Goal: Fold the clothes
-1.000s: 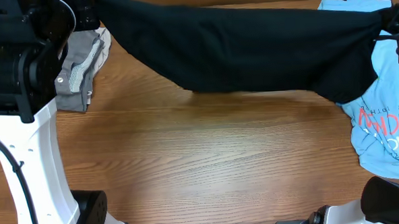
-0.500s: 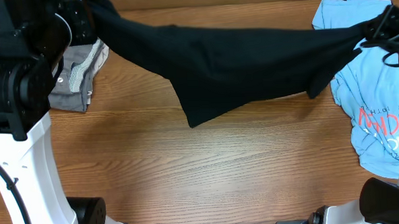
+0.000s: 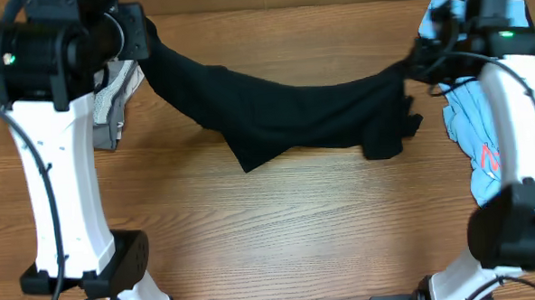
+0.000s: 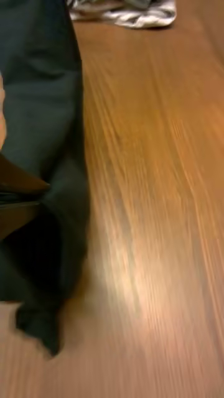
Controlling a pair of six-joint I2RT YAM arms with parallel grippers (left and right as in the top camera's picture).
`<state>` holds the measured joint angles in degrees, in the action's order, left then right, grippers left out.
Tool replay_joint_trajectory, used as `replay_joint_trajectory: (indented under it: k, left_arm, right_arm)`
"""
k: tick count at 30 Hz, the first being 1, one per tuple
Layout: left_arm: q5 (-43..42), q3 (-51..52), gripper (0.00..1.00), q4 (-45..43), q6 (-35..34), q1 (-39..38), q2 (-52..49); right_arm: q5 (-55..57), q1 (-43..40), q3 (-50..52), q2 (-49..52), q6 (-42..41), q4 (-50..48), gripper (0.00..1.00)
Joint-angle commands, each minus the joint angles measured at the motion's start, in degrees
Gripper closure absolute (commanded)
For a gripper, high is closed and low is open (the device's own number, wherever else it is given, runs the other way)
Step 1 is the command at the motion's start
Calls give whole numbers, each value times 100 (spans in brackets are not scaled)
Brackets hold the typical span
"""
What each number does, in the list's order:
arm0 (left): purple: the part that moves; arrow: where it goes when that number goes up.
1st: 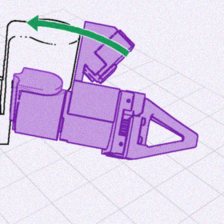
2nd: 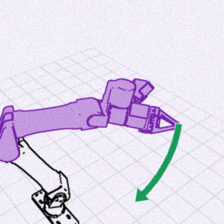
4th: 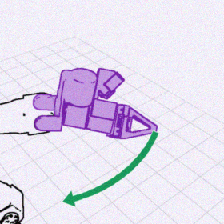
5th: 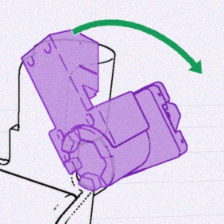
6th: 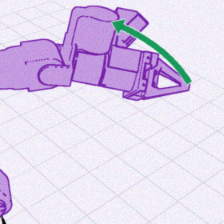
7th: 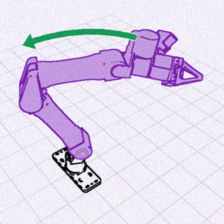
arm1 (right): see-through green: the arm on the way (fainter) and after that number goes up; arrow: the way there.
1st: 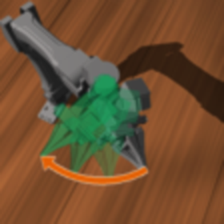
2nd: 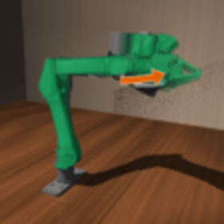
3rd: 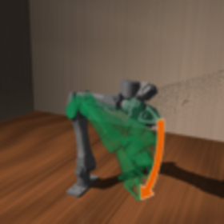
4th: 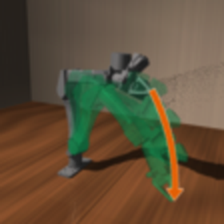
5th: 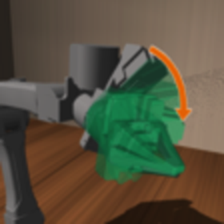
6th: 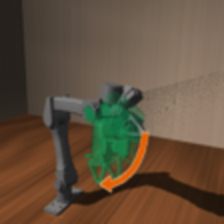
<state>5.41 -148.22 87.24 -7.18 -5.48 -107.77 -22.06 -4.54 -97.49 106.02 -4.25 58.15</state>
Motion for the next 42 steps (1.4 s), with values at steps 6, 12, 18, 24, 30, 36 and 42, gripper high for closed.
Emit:
replay_joint_trajectory:
  k: [6,12,18,24,30,36,42]
  left_arm:
    - [52,-105,96,-35,-59,42,-378]
    - [52,-105,96,-50,-59,42,-435]
    - [55,-105,96,-98,-59,42,-435]
    - [55,-105,96,-111,-59,42,-437]
    - [52,-105,96,-114,-59,42,-437]
    - [52,-105,96,-107,-59,42,-437]
    - [52,-105,96,-72,-61,42,-437]
  right_arm:
    - [-17,400,129,693,-186,-955,82]
    - [-308,-68,-275,525,-149,168,39]
    - [221,-229,0,476,7,1303,35]
    - [297,-216,1005,476,0,914,35]
    - [291,-212,1880,476,-24,188,38]
    - [295,-103,2594,479,-140,-693,43]
    - [291,-79,3178,479,-330,-1360,55]
